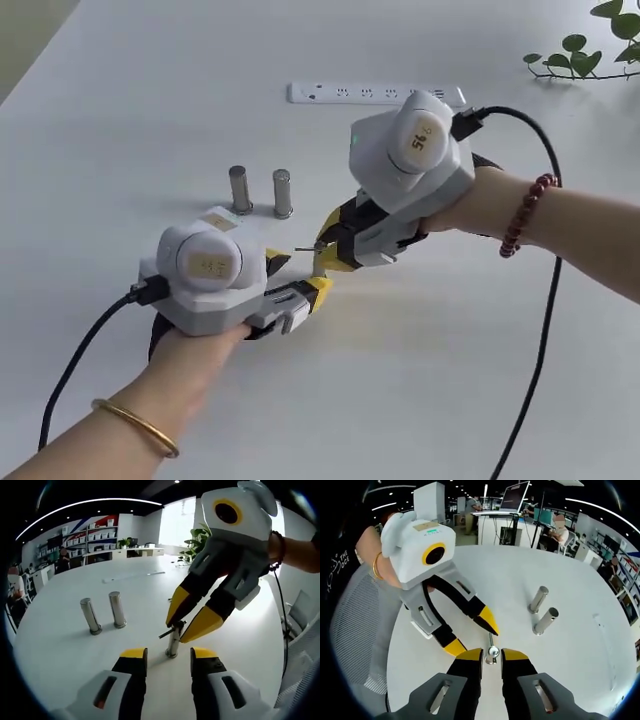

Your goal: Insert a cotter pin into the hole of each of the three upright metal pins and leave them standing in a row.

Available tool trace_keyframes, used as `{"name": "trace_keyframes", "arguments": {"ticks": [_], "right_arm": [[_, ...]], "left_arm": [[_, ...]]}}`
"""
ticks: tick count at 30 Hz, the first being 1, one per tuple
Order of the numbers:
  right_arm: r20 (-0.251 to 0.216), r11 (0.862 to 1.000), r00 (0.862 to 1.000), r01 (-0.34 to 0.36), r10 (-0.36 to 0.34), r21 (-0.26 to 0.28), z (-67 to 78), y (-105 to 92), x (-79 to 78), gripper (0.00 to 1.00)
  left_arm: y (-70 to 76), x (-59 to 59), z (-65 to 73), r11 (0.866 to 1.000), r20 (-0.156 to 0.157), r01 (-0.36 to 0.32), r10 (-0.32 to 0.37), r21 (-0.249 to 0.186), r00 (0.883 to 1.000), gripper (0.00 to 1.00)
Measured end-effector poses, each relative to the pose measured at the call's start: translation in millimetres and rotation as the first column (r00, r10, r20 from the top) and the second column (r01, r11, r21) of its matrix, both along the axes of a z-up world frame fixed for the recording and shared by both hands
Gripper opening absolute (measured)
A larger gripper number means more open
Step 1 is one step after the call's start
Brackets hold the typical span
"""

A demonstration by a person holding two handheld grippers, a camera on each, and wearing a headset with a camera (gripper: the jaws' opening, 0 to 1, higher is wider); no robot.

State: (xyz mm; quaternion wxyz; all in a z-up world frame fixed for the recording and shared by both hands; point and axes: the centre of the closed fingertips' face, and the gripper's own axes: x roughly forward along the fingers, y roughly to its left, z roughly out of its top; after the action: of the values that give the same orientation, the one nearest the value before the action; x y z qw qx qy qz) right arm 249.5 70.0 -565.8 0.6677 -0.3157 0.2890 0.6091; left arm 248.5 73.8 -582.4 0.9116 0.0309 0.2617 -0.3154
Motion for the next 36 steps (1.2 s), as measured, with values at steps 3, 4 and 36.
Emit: {"name": "trace_keyframes", "arguments": {"ticks": [3, 4, 36], "right_arm": [[-0.007, 1.0, 1.0, 0.004, -0.004, 0.009, -0.7, 1.2, -0.6, 0.07], [-0.011, 1.0, 1.0, 0.006, -0.006, 0.009, -1.1, 1.7, -0.2, 0.07], [-0.026, 0.998, 0.999, 0.035, -0.033, 0.044, 3.8, 22.7, 16.7, 0.04]], "left_arm": [[3.4, -2.0, 1.7, 1.0, 0.007, 0.005, -0.005, 0.011, 1.0, 0.34], [4.5, -3.4, 3.3, 1.0, 0.011, 0.008, -0.008, 0.013, 1.0, 0.35], [35.7, -16.2, 39.2, 0.999, 0.09, 0.03, -0.032, 0.031, 0.995, 0.55]]}}
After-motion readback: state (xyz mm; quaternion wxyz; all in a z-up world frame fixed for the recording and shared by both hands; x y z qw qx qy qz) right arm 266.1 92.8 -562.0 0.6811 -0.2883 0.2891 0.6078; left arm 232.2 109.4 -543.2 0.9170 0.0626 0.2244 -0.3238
